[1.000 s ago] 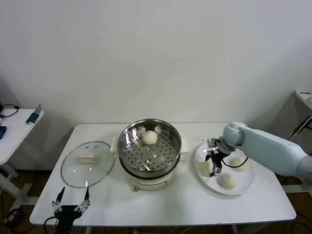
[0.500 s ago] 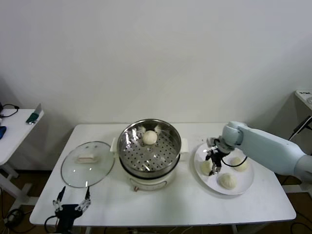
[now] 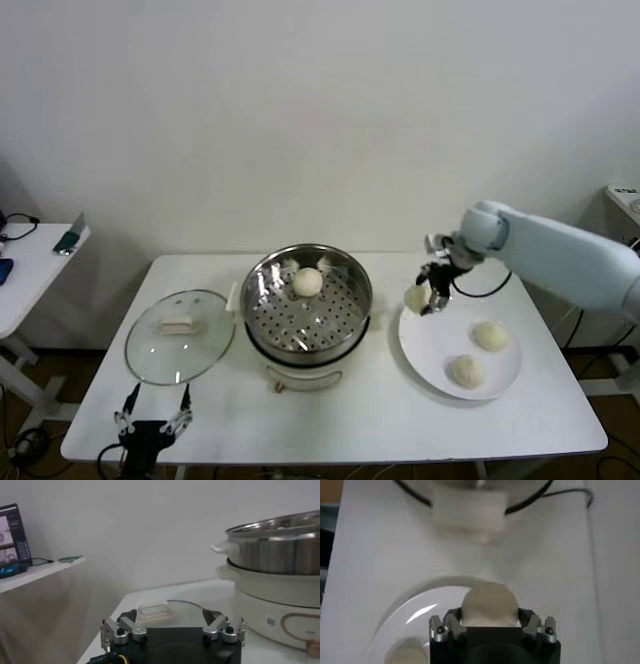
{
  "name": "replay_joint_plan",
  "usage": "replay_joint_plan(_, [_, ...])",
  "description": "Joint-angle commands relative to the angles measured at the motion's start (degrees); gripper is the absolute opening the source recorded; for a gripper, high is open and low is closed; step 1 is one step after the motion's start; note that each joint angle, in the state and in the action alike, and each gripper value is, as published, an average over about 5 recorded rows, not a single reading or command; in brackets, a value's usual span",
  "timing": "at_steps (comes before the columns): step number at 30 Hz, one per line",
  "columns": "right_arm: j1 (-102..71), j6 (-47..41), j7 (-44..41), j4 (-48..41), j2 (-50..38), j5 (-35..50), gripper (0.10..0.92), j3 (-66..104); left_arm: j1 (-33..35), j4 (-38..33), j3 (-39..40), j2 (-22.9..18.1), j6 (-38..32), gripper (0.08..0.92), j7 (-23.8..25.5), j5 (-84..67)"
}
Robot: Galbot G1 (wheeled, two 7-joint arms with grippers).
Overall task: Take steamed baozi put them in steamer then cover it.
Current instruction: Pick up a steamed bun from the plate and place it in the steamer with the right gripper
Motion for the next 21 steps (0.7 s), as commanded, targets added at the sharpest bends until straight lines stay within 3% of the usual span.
replay_joint_plan(1, [21.31,-0.77,0.25,0.32,7.9,18.08,0.729,-12.17,1.95,-2.59,1.71,-0.3,-0.18,0.823,0.12,0.63])
replay_joint_plan(10, [19.69,-5.02,4.14,1.25,21.72,23.97,0.738,-11.57,3.59,-3.56,2.71,-0.12,-0.78,0.823,0.22,1.61])
replay_joint_plan(21, [11.99,-7.38,7.77,-0.16,31.48,23.42,0.738,-10.81,4.75,-5.39,2.77,-1.4,-0.74,0.823,0.1,1.35])
